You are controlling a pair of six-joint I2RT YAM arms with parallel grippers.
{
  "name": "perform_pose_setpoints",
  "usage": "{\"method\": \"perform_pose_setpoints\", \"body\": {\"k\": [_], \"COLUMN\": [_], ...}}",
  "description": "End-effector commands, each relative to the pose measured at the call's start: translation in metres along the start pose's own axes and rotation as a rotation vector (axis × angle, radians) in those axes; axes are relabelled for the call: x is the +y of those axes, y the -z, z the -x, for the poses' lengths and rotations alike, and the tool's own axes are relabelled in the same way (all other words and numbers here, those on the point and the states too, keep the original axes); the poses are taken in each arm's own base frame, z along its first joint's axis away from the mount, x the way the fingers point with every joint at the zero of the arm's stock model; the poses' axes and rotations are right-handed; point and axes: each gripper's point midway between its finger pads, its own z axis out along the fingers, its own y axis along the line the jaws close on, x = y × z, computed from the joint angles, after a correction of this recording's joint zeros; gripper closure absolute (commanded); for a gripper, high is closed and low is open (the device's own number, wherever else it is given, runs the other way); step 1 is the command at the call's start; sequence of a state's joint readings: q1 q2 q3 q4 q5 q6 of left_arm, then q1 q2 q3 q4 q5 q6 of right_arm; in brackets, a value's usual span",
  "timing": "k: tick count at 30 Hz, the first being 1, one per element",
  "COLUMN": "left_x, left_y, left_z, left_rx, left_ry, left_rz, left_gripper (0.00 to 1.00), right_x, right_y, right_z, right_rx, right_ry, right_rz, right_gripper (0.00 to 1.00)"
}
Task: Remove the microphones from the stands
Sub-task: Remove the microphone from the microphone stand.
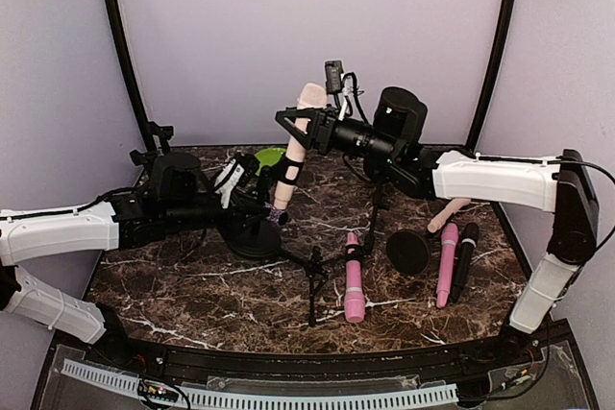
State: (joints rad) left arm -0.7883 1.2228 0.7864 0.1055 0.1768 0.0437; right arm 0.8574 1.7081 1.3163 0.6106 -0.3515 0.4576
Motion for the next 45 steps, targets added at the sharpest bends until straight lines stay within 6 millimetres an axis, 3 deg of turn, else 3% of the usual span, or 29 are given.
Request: {"method": "perform_pose_setpoints", "body": {"k": [1, 10, 13, 19, 31, 45], "left_x": [-0.022, -0.043, -0.045, -0.040, -0.009, -0.012], "left_y": [0.016, 0.021, 0.022, 0.019, 0.014, 0.014], "left_z": [0.055, 0.057, 0.057, 0.055, 0.051, 0.051], "left_rx": [-0.171, -0.197, -0.201, -0.193, -0.154, -0.154], "left_ry": [-0.101, -0.133, -0.137, -0.134, -0.114, -0.111], "left_rz": [-0.106, -0.219, -0.225, -0.196, -0.021, -0.038], "left_gripper": [1.00, 1.00, 1.00, 1.00, 1.00, 1.00], "right_x": [0.030, 0.061, 0.062, 0.046, -0.026, -0.024], "right_y": [0.008, 0.019, 0.023, 0.021, 0.010, 0.007], "right_z": [0.020, 0.017, 0.016, 0.020, 0.015, 0.012], "right_rx": [0.007, 0.112, 0.120, 0.088, 0.064, 0.103], "right_ry": [0.071, 0.075, 0.073, 0.061, -0.069, -0.037], "right_rz": [0.109, 0.295, 0.306, 0.213, -0.164, -0.153], "right_gripper": [1.00, 1.00, 1.00, 1.00, 1.00, 1.00]}}
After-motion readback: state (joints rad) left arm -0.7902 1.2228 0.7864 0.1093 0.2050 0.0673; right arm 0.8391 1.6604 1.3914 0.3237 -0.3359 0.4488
